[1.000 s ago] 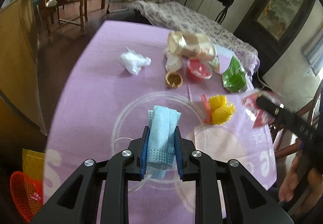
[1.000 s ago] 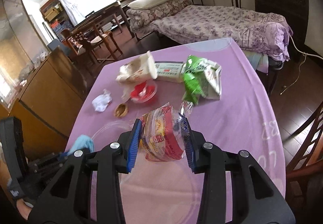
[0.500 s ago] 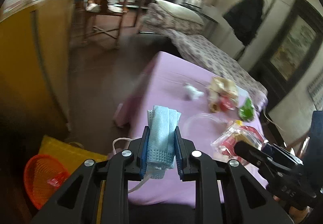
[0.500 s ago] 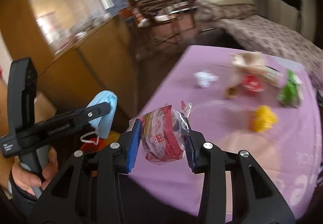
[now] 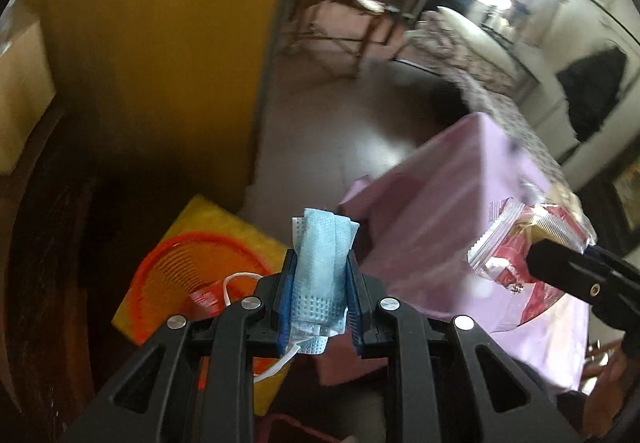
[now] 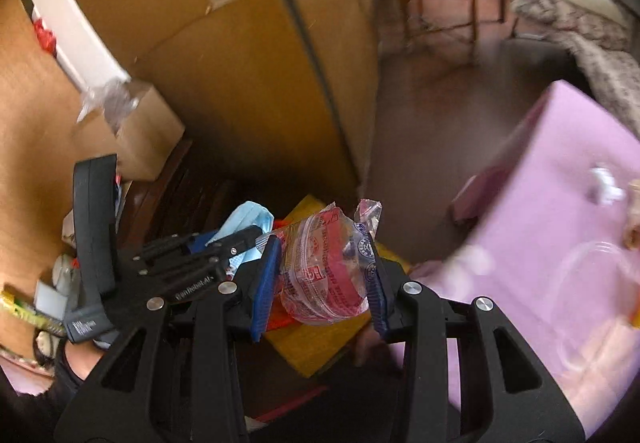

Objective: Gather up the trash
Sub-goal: 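Carry mask and wrapper to the red wastebasket and open both grippers over it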

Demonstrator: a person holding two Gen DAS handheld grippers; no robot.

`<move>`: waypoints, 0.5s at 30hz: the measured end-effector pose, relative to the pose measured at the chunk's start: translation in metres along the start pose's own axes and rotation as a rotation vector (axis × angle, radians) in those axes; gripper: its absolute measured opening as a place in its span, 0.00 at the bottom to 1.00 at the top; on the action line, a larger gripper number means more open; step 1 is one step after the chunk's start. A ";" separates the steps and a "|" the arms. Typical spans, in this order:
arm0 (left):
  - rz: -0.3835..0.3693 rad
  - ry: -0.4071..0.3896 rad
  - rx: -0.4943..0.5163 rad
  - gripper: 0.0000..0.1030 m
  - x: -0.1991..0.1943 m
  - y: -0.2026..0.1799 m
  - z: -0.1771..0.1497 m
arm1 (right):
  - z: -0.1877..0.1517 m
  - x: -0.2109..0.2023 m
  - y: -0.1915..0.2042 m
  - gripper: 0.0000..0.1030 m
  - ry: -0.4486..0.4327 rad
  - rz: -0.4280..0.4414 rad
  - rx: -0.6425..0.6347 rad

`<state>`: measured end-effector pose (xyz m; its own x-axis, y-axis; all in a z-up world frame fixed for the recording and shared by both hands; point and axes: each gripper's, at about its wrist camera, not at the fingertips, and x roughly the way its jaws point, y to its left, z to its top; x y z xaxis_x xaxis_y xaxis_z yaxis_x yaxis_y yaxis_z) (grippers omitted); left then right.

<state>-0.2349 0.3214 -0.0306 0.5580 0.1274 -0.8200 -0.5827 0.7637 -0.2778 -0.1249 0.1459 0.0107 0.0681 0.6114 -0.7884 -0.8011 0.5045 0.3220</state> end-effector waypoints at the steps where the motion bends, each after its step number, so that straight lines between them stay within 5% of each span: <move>1: 0.012 0.005 -0.015 0.22 -0.001 0.012 -0.001 | 0.002 0.013 0.009 0.39 0.031 0.010 -0.007; 9: 0.096 0.095 -0.139 0.22 0.026 0.097 -0.017 | 0.005 0.094 0.042 0.39 0.223 0.072 0.025; 15: 0.114 0.165 -0.207 0.22 0.050 0.122 -0.031 | -0.002 0.137 0.056 0.39 0.286 0.070 0.037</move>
<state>-0.2967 0.4008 -0.1208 0.3884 0.0876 -0.9173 -0.7537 0.6029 -0.2616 -0.1617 0.2561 -0.0802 -0.1606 0.4516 -0.8776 -0.7751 0.4927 0.3954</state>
